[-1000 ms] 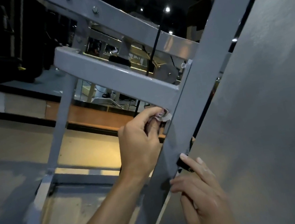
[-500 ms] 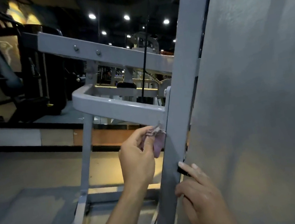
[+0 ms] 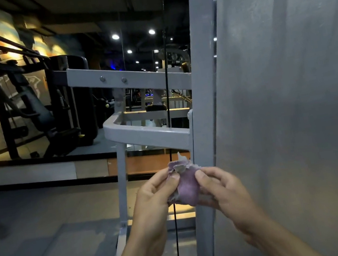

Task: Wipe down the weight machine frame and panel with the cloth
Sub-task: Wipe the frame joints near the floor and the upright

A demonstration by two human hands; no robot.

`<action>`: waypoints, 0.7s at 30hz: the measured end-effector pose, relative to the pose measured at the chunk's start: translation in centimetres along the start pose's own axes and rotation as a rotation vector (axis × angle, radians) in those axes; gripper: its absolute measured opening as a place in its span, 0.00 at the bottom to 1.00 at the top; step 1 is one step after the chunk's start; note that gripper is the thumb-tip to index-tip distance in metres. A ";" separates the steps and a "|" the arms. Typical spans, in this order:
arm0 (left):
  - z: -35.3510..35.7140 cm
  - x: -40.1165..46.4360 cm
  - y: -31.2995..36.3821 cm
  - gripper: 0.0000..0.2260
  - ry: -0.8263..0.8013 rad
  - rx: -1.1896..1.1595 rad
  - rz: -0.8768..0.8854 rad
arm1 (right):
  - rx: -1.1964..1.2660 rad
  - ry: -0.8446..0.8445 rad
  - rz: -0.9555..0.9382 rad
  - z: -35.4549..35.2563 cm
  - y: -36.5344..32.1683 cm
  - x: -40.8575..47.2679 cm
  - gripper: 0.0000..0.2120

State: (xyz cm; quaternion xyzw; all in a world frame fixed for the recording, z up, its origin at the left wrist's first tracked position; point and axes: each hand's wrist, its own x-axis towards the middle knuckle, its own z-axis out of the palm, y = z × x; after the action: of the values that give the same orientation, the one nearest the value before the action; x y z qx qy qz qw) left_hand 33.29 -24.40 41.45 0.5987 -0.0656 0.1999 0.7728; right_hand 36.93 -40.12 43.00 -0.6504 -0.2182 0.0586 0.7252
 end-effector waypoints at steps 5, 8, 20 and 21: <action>0.2 -1.7 -0.4 0.13 0.011 0.073 0.033 | -0.157 0.066 -0.175 0.3 -1.1 0.2 0.04; -0.1 -2.7 -1.0 0.14 0.003 0.153 0.034 | -0.717 0.169 -0.470 -0.9 -2.4 2.1 0.04; 0.4 0.1 -5.6 0.18 0.006 0.357 0.130 | -1.947 -0.165 -1.227 -4.3 -0.8 7.9 0.10; 0.5 0.5 -5.8 0.19 0.000 0.360 0.158 | -1.943 -0.144 -1.262 -4.4 -0.3 8.1 0.07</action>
State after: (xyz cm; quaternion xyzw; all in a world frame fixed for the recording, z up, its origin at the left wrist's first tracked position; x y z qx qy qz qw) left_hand 36.08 -25.97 36.56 0.7202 -0.0756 0.2682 0.6354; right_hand 45.83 -41.18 45.02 -0.7038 -0.4976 -0.4687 -0.1935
